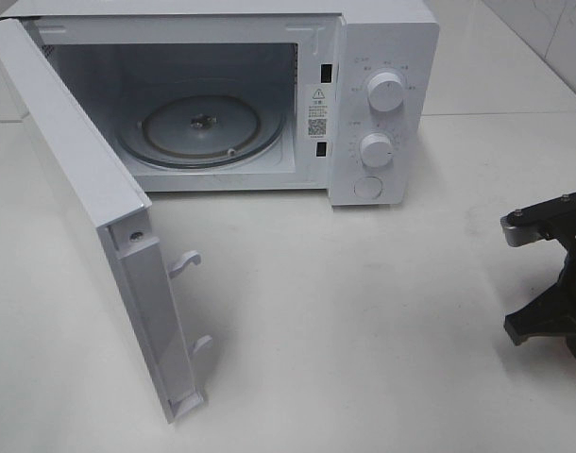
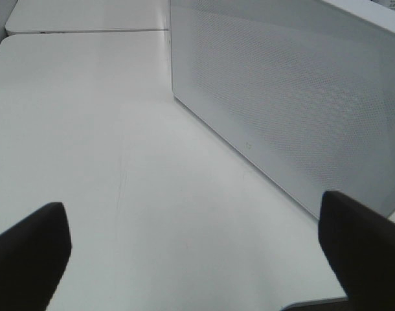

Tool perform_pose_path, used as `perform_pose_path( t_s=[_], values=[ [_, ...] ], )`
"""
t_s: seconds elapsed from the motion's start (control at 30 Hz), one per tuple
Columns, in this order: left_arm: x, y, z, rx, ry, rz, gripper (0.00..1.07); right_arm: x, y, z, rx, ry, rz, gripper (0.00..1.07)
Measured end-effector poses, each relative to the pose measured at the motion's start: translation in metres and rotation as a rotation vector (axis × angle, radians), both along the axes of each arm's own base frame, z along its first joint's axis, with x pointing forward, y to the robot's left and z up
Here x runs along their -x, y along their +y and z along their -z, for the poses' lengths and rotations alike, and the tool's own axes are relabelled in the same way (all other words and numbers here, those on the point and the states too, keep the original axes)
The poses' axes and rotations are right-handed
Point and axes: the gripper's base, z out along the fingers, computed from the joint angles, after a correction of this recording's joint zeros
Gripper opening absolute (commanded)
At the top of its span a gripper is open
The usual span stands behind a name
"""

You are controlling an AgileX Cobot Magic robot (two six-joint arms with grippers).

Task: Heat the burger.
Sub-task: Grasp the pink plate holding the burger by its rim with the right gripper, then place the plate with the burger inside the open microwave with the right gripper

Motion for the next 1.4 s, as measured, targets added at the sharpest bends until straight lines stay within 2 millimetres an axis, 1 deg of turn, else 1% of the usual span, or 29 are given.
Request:
perform_pose_path(
  t_s=[0.1,0.33,0.4,0.47,0.67,0.87,0.93,1.0,1.03,1.13,1.17,1.2,1.27,1.4],
  values=[
    [0.0,0.0,0.0,0.0,0.0,0.0,0.96,0.003,0.003,-0.006,0.026,-0.008,-0.016,0.0],
    [0.0,0.0,0.0,0.0,0.0,0.0,0.96,0.006,0.014,-0.013,0.08,-0.038,-0.043,0.0],
    [0.0,0.0,0.0,0.0,0.0,0.0,0.96,0.007,0.014,-0.015,0.093,-0.041,-0.049,0.0],
    [0.0,0.0,0.0,0.0,0.0,0.0,0.96,0.01,0.016,-0.02,0.14,-0.05,-0.061,0.0],
    [0.0,0.0,0.0,0.0,0.0,0.0,0.96,0.015,0.022,-0.029,0.179,-0.058,-0.094,0.0],
    [0.0,0.0,0.0,0.0,0.0,0.0,0.96,0.021,0.031,-0.032,0.203,-0.046,-0.138,0.0],
    [0.0,0.0,0.0,0.0,0.0,0.0,0.96,0.024,0.038,-0.032,0.215,-0.04,-0.175,0.0],
    [0.0,0.0,0.0,0.0,0.0,0.0,0.96,0.025,0.04,-0.032,0.216,-0.04,-0.186,0.0],
    [0.0,0.0,0.0,0.0,0.0,0.0,0.96,0.027,0.045,-0.033,0.222,-0.04,-0.213,0.0],
    [0.0,0.0,0.0,0.0,0.0,0.0,0.96,0.028,0.047,-0.033,0.228,-0.04,-0.226,0.0],
    [0.0,0.0,0.0,0.0,0.0,0.0,0.96,0.031,0.052,-0.033,0.238,-0.038,-0.254,0.0],
    [0.0,0.0,0.0,0.0,0.0,0.0,0.96,0.031,0.052,-0.033,0.238,-0.038,-0.254,0.0],
    [0.0,0.0,0.0,0.0,0.0,0.0,0.96,0.034,0.06,-0.033,0.243,-0.042,-0.303,0.0],
    [0.0,0.0,0.0,0.0,0.0,0.0,0.96,0.038,0.068,-0.033,0.243,-0.045,-0.347,0.0]
  ],
)
